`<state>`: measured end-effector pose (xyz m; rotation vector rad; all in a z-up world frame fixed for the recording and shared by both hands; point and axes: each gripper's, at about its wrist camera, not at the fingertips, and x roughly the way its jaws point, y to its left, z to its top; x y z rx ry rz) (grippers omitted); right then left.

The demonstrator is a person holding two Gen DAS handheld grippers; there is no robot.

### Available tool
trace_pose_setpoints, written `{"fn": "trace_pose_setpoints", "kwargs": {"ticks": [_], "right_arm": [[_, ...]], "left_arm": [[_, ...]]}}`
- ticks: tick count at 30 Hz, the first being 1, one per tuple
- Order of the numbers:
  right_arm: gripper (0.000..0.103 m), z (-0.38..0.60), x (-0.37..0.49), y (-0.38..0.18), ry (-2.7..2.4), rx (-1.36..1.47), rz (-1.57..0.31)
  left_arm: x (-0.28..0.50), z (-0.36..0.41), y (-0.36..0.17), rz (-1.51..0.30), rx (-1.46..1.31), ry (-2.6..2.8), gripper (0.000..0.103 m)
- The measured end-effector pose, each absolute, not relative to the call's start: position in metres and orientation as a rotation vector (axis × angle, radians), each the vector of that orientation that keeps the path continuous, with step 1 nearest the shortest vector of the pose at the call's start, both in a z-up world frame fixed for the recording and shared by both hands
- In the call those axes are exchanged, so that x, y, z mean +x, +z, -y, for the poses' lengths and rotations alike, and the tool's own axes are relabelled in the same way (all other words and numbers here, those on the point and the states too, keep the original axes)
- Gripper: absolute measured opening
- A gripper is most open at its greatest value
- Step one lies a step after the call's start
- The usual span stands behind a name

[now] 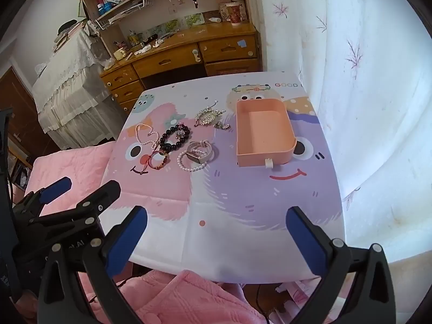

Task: Organize jewelry

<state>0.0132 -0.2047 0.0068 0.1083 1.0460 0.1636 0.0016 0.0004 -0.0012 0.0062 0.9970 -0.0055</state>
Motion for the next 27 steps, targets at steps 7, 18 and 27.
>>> {"fn": "trace_pose_setpoints", "kwargs": {"ticks": [7,18,27], "right_arm": [[0.103,0.204,0.013,0.010,0.153,0.112,-1.038],[0.103,0.204,0.012,0.016,0.136,0.084,-1.015],[0.103,0.201,0.011,0.015,0.147,0.083,-1.019]], "left_arm": [[0.012,-0.003,0.001,-0.994,0.019,0.000,0.102],[-0.003,0.003,0.008,-0.938,0.059,0.031,0.102],[-0.005,-0.002,0.007,-0.944,0.048,0.031,0.102]]}}
